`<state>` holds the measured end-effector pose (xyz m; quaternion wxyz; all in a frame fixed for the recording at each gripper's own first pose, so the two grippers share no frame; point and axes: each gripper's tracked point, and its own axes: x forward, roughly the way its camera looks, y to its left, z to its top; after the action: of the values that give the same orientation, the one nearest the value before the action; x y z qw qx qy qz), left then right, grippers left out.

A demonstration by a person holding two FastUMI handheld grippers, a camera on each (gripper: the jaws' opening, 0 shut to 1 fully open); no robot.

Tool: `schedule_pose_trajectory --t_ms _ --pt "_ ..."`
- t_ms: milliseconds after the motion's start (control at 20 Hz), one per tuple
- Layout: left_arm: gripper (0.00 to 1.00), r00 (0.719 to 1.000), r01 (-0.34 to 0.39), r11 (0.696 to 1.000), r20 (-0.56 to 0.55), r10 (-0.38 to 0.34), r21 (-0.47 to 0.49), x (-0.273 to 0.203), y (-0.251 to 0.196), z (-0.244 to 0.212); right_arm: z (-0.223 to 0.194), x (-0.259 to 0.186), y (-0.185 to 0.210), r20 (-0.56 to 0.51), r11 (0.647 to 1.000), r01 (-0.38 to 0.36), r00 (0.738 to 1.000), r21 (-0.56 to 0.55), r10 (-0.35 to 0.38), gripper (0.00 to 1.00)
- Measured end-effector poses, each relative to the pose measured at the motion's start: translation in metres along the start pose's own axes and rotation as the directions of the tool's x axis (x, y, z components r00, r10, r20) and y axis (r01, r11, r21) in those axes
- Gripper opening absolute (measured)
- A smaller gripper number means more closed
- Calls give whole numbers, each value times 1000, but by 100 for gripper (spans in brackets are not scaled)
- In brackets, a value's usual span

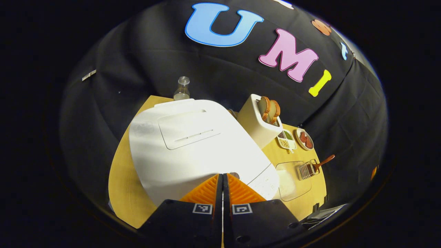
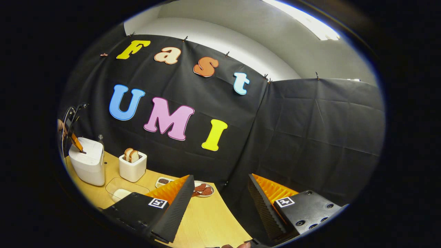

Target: Close the left gripper, press the button to open the rice cooker; take a wooden spoon from the chopstick holder with the right hand, scoop a spoonful of rice and pour it into the rice cooker, then put the wooden spoon back into the chopstick holder.

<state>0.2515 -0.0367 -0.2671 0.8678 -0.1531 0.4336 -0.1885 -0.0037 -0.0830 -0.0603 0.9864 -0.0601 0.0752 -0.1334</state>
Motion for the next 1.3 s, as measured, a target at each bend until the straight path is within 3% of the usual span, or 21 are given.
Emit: schedule_pose_trajectory --t_ms 450,750,850,950,1000,1050,1100,1200,1300 --pt "7 1000 15 1000 1 -15 21 1 2 -5 -8 -3 -3 -17 1000 13 1000 9 -13 97" --pt "8 980 0 999 200 -9 45 -31 -6 41 -6 -4 -6 -8 1000 12 1000 -2 -12 97" --pt "10 935 -41 994 354 4 98 -50 -9 72 -7 -4 -5 -8 1000 6 1000 7 -6 97" --pt "30 847 -147 981 529 58 128 -76 -4 106 -5 -4 -4 1 1000 4 1000 10 -4 97" --pt "53 795 -191 973 602 75 131 -89 -3 122 -4 -4 -2 5 1000 0 1000 8 0 97" --pt "63 746 -223 966 660 84 129 -106 -4 133 -3 -4 -1 10 1000 -4 1000 4 4 97" --pt "82 701 -241 963 708 85 123 -122 -6 143 -3 -4 -1 13 1000 -6 1000 -1 7 97" --pt "96 647 -244 963 760 72 116 -145 -9 150 -3 -4 -1 14 1000 -10 1000 1 10 97" --pt "95 608 -227 969 792 62 98 -160 -13 150 -4 -2 -1 12 1000 -12 1000 8 12 97"
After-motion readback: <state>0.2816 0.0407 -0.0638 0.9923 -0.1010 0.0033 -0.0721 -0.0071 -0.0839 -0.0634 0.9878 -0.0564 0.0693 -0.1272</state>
